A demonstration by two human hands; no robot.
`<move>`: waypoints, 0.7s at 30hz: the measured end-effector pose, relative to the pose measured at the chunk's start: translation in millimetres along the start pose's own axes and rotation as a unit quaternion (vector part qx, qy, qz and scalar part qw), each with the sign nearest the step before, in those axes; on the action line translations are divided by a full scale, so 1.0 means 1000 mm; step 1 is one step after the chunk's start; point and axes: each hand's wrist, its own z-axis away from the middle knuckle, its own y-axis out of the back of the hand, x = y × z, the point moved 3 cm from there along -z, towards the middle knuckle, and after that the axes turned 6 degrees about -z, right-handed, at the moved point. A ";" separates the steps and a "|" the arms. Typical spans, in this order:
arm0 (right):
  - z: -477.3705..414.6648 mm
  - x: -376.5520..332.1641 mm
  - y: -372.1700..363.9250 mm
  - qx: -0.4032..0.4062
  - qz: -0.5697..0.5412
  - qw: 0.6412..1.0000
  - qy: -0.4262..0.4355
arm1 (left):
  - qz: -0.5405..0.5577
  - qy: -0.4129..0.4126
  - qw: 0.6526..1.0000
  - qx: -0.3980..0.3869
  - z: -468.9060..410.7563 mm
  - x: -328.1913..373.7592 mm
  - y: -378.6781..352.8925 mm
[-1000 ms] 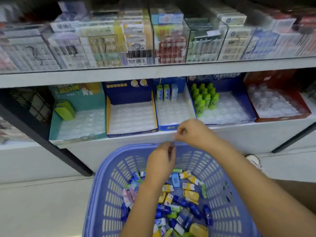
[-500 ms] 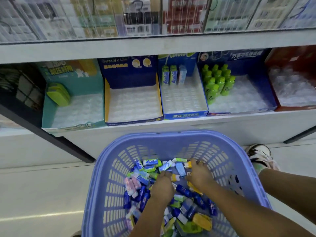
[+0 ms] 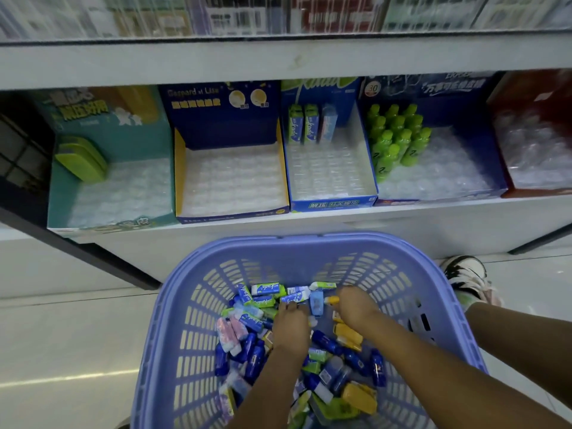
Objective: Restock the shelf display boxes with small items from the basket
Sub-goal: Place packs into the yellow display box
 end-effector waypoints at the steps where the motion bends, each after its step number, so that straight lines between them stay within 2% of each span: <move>1: 0.004 -0.001 0.008 -0.017 -0.012 1.000 -0.001 | 0.024 0.003 1.000 -0.006 -0.001 -0.002 0.003; 3: 0.014 -0.003 0.027 -0.064 -0.063 0.996 -0.007 | 0.118 0.021 0.992 -0.028 -0.001 -0.008 0.013; 4: 0.020 -0.005 0.037 -0.093 -0.133 0.987 -0.013 | 0.180 0.034 0.982 -0.038 -0.001 -0.011 0.021; 7: 0.048 -0.016 0.069 -0.176 -0.383 0.907 0.002 | 0.328 0.040 0.942 -0.049 0.003 -0.021 0.050; 9: 0.066 -0.026 0.091 -0.205 -0.445 0.871 0.050 | 0.425 0.039 0.902 -0.064 0.008 -0.026 0.075; 11: 0.083 -0.038 0.112 -0.212 -0.462 0.853 0.113 | 0.509 0.047 0.855 -0.086 0.019 -0.028 0.103; 14: 0.106 -0.058 0.142 -0.177 -0.452 0.852 0.196 | 0.563 0.014 0.822 -0.085 0.041 -0.032 0.146; 17: 0.122 -0.080 0.169 -0.110 -0.492 0.825 0.257 | 0.577 -0.034 0.814 -0.054 0.065 -0.040 0.187; 19: 0.129 -0.097 0.186 -0.034 -0.514 0.804 0.297 | 0.590 -0.042 0.806 -0.009 0.076 -0.048 0.209; 21: 0.131 -0.114 0.207 0.090 -0.525 0.779 0.331 | 0.616 -0.037 0.785 0.052 0.083 -0.058 0.225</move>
